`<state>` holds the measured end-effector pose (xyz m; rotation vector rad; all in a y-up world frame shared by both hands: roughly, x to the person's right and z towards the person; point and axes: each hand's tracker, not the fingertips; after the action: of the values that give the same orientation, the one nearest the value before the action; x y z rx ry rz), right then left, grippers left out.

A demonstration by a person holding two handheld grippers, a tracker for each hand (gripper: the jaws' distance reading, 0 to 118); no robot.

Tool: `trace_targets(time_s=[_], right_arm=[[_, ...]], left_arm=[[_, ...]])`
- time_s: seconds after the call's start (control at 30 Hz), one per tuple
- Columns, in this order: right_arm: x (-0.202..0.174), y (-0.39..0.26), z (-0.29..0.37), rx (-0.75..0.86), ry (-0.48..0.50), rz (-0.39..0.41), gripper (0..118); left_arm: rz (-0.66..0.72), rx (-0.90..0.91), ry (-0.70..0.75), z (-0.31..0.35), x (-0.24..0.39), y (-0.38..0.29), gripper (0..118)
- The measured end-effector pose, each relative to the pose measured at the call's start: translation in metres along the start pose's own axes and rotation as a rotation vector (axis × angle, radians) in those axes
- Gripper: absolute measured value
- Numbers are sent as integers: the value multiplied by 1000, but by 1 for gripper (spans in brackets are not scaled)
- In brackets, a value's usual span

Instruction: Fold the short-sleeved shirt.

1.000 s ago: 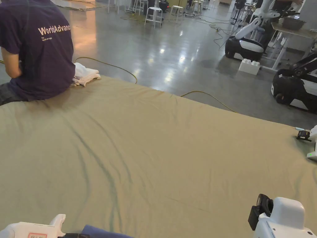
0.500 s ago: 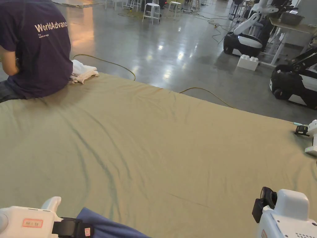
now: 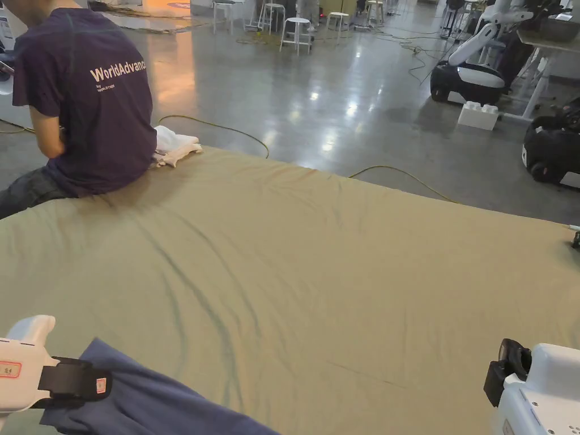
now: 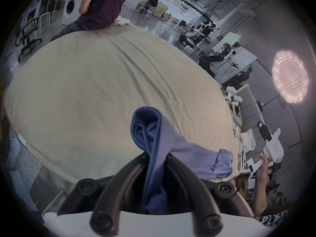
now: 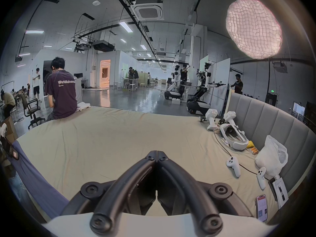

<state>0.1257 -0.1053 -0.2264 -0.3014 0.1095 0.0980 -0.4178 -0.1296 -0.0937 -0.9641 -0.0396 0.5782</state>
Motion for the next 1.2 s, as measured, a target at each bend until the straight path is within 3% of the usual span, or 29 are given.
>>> trace_targets(time_s=[0.43,0.7,0.87,0.93,1.03,1.2], right_arm=[[14,-13,4,-29,-3,-25,0],[35,-26,10,-65,-43,-52,0],[43,-32,12,-83,-63,-58,0],[45,-34,13,-89,-67,-61,0],[46,-35,13,-98,-72,-61,0],[47,-35,14,-104,-70,-57,0]], left_arm=[[-24,-168,-216,-85,115,-30,11],[-85,-328,-60,-180,157,-62,11],[-67,-373,-44,-211,165,-77,12],[-84,-387,-24,-215,168,-81,19],[-73,-403,-57,-213,166,-82,44],[-111,-384,-72,-184,168,-72,52]])
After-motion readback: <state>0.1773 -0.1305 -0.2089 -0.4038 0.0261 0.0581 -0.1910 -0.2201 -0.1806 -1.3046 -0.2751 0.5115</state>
